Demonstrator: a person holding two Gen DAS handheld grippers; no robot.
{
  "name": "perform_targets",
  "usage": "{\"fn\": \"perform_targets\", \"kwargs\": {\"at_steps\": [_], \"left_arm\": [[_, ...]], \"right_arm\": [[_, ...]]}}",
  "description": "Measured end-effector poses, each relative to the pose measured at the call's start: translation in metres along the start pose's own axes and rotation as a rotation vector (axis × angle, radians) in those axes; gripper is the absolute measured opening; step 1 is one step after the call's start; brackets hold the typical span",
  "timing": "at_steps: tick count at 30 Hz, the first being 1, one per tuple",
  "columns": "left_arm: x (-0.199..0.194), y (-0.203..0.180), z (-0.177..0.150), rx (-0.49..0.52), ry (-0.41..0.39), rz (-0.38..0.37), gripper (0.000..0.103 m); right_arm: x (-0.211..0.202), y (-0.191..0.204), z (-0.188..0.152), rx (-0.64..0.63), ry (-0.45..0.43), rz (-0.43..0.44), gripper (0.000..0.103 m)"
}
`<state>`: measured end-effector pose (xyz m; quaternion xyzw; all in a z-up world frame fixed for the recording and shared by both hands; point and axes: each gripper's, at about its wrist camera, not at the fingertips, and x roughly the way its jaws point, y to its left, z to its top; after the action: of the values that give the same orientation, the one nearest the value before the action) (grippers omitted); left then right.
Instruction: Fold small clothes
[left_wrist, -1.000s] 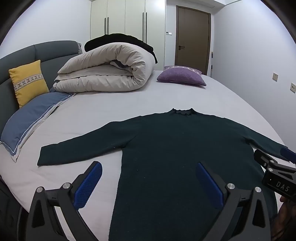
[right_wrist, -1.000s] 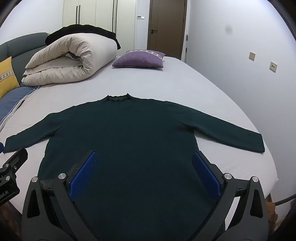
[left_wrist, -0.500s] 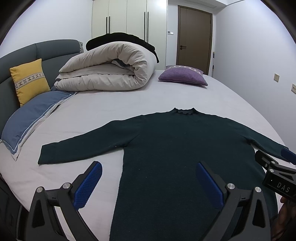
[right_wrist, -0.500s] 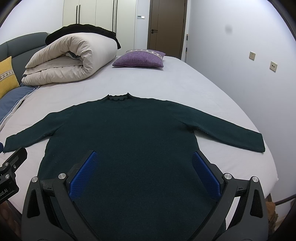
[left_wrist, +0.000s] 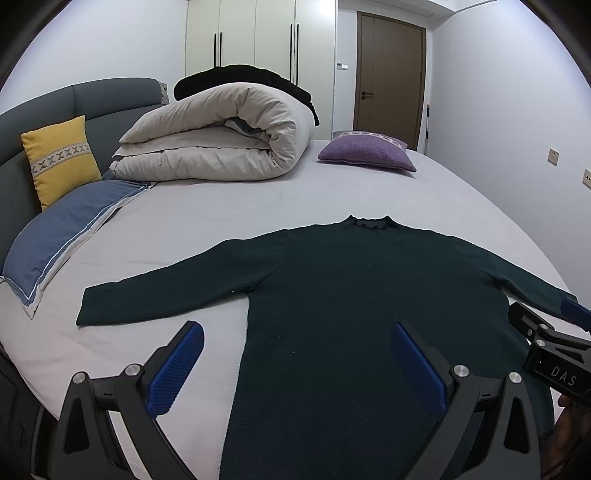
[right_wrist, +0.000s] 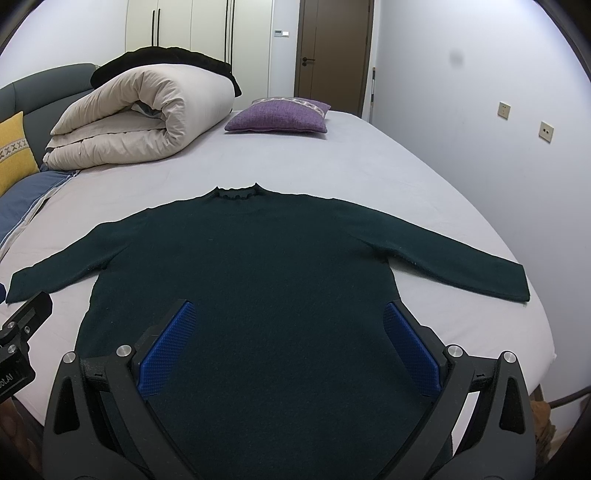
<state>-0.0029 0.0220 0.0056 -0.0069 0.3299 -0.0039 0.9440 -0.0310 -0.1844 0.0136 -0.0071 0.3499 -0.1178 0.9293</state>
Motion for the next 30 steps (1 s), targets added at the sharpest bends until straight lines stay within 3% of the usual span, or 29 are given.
{"fn": "perform_targets", "kwargs": {"at_steps": [30], "left_arm": [[-0.0007, 0.0043, -0.0053, -0.004, 0.003, 0.002, 0.103]], "right_arm": [[0.0054, 0.0038, -0.0008, 0.0, 0.003, 0.001, 0.103]]}}
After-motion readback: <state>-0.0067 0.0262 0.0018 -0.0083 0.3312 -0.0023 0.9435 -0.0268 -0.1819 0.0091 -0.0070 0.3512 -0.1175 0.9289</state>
